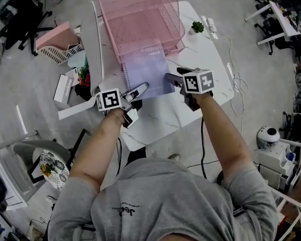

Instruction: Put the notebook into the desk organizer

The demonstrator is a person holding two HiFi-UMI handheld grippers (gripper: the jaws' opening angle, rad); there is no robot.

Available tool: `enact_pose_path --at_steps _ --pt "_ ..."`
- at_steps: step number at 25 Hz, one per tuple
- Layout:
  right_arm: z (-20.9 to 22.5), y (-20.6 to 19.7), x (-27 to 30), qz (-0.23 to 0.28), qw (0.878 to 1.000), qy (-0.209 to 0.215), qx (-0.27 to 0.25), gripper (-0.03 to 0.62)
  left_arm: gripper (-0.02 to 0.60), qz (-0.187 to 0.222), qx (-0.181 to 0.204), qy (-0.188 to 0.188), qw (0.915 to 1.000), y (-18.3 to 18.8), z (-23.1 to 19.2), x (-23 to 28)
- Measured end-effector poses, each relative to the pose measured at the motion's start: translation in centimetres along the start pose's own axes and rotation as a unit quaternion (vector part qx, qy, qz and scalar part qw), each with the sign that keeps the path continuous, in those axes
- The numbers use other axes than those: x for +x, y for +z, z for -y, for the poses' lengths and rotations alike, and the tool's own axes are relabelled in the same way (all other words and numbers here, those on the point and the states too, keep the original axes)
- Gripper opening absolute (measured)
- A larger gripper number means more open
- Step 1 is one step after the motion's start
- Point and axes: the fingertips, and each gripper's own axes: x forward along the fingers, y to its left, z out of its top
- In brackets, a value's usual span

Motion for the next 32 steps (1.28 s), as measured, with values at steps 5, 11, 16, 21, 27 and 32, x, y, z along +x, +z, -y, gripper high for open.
enact_pose_path --at_steps 5,11,16,21,27,32 --pt "-0.3 -2.2 -1.0 0.005 1.0 -0.001 0.013 0.268 0.089 0.02 0.012 0.024 0.9994 3.4 -1.0 1.5" --pt "-1.8 -3.9 -0.7 0.003 0.999 0.034 0.034 0.269 0.089 0.049 0.011 0.051 0.9975 6.7 -1.6 2.9" --pt "-4.0 -3.5 0.7 0.022 0.996 0.071 0.043 0.268 0.092 0.065 0.014 0.084 0.9943 7.8 -2.7 3.2" --pt "-4.9 -0.7 2.8 0.066 0.992 0.088 0.053 0.267 0.098 0.08 0.045 0.112 0.9895 9.5 -3.2 3.4" --pt "-4.4 0.9 6.0 0.063 0.989 0.084 0.107 0.249 0.124 0.062 0.085 0.115 0.9878 9.1 -2.7 4.1" --pt "-4.5 1.5 6.3 0.072 0.99 0.081 0.093 0.193 0.196 0.034 0.124 0.123 0.984 8.3 -2.0 4.1"
